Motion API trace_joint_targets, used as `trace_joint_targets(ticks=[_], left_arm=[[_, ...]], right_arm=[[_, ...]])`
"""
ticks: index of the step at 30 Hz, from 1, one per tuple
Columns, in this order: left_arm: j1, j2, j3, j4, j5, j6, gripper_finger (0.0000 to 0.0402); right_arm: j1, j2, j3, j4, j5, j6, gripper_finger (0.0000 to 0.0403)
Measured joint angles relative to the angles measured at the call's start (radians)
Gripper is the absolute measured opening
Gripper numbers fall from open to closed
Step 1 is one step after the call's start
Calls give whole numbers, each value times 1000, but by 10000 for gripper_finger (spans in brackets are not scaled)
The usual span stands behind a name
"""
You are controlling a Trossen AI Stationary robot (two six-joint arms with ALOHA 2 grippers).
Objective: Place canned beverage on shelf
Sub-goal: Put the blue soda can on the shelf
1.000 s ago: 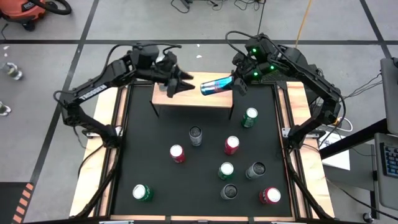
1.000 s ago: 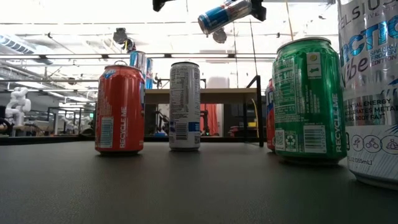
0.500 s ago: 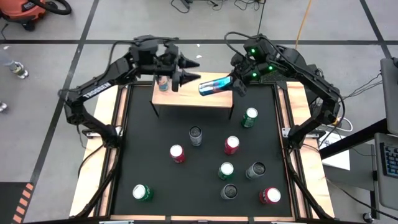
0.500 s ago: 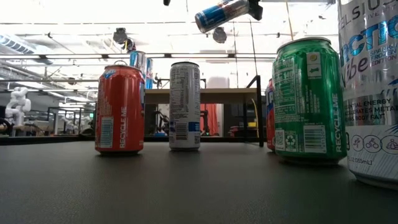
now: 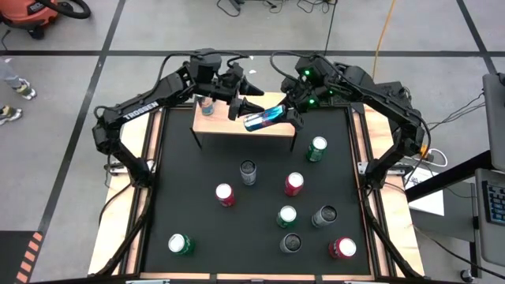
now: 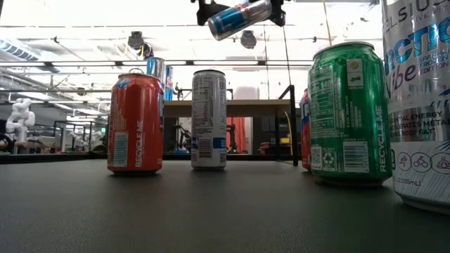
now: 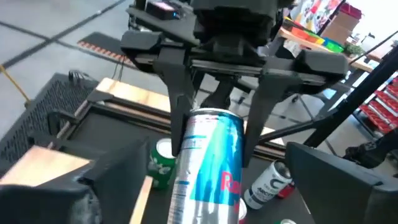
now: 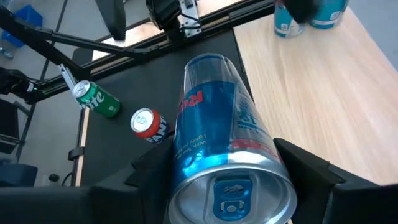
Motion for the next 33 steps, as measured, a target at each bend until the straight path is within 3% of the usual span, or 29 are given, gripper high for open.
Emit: trace_joint_targets(ticks=[5, 29, 33], left_arm=[[-4, 33, 0, -78, 58, 25, 393], [-11, 100, 0, -187, 99, 87, 383], [-17, 101, 0, -190, 98, 89, 365]], right_arm=[[7, 14, 0, 9, 0, 9, 224], [11, 49, 0, 32, -2, 17, 224], [11, 49, 0, 37, -2, 15, 224]])
